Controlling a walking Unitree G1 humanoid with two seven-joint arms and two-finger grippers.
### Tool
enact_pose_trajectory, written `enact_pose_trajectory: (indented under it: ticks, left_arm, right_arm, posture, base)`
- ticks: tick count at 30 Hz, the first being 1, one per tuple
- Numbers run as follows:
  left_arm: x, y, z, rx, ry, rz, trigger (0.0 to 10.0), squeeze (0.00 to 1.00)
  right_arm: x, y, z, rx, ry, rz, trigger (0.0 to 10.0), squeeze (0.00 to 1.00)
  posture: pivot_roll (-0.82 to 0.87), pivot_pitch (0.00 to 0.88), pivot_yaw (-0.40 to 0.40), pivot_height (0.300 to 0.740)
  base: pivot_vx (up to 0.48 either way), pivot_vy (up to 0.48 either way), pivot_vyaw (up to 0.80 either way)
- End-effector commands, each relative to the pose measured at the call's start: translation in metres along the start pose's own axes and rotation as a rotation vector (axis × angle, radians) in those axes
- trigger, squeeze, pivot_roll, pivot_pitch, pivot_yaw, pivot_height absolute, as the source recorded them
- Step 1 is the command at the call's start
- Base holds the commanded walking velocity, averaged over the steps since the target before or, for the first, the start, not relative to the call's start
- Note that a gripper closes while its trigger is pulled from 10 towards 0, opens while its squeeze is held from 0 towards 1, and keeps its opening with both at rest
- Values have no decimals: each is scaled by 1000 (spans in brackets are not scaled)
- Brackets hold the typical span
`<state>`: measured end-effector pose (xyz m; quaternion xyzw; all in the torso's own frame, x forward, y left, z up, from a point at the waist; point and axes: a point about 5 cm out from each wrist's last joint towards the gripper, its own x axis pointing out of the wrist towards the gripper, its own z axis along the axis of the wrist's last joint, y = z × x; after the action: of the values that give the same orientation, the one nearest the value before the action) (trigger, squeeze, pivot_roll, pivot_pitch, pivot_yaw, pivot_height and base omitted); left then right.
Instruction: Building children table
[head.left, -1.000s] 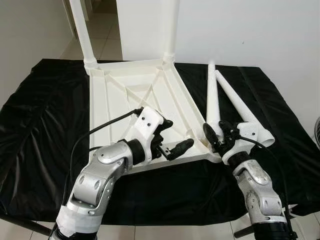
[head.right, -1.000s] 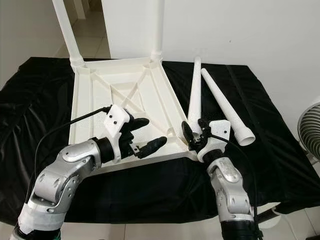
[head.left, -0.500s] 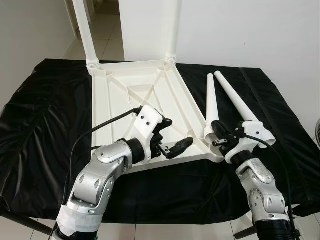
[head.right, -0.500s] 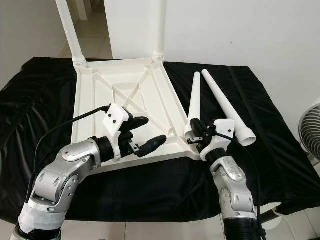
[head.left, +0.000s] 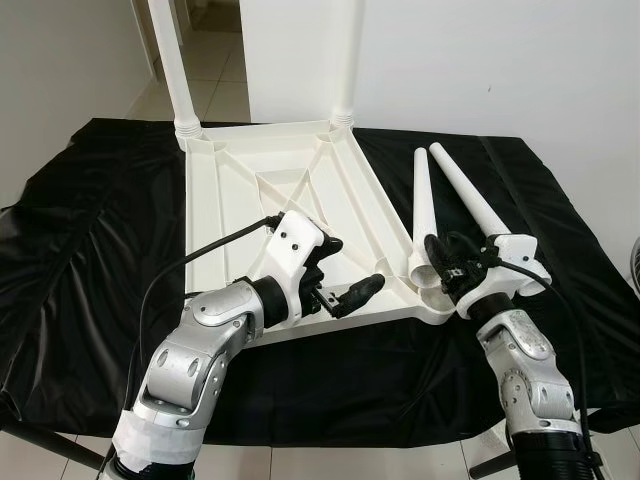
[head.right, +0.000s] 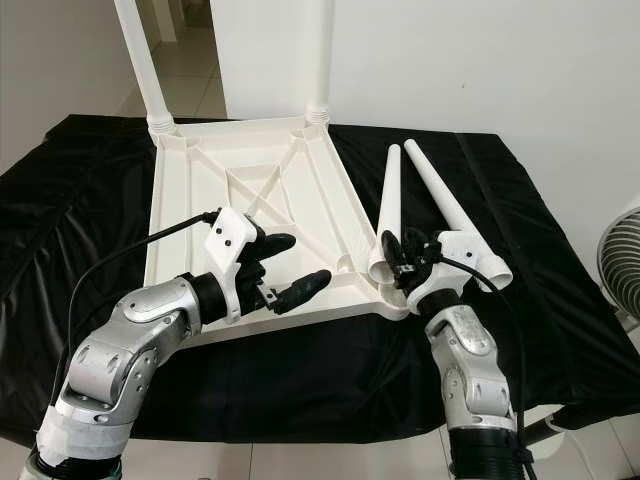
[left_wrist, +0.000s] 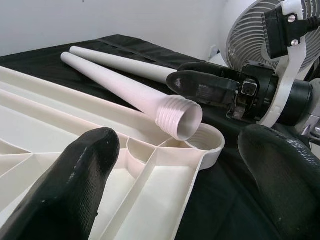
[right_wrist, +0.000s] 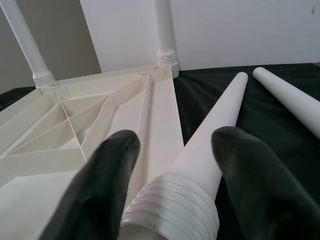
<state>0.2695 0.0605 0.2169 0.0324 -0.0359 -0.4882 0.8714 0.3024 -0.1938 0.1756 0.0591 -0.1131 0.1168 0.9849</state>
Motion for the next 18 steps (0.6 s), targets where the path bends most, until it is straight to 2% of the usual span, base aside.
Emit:
enact_pose_trajectory:
  ticks: [1, 9, 11, 13, 16, 17, 18]
  left_arm:
    - [0, 6, -1, 1, 6, 94, 10000, 0]
    - [-1, 6, -1, 0, 9, 93, 10000, 0]
    - [-1, 6, -2, 0, 10, 92, 10000, 0]
    - [-2, 5, -2, 0, 13, 91, 10000, 0]
    - [-2, 5, -2, 0, 14, 91, 10000, 0]
    - [-3, 5, -2, -1, 15, 91, 10000, 0]
    - [-3, 5, -2, -2, 16, 91, 10000, 0]
  right_arm:
    - [-2, -3, -2, 19, 0, -22, 10000, 1000]
    - [-4, -1, -3, 45, 0, -28, 10000, 1000]
    - [-5, 1, -5, 75, 2, -56, 10000, 1000]
    - [-7, 7, -8, 102, 6, -149, 10000, 1000]
    - [-7, 9, -10, 112, 13, -204, 10000, 1000]
    - [-6, 14, -13, 112, 33, -269, 10000, 1000]
    - [-4, 20, -15, 111, 38, -277, 10000, 0]
  posture:
    - [-39, 86, 6, 740]
    - [-39, 87, 6, 740]
    - [-38, 91, 8, 740]
    - [-35, 93, 7, 740]
    - [-34, 95, 6, 740]
    - [-31, 96, 7, 740]
    - [-31, 96, 7, 740]
  base:
    - [0, 0, 0]
    - [0, 0, 0]
    - [0, 0, 0]
    - [0, 0, 0]
    - [0, 0, 0]
    - [0, 0, 0]
    - [0, 0, 0]
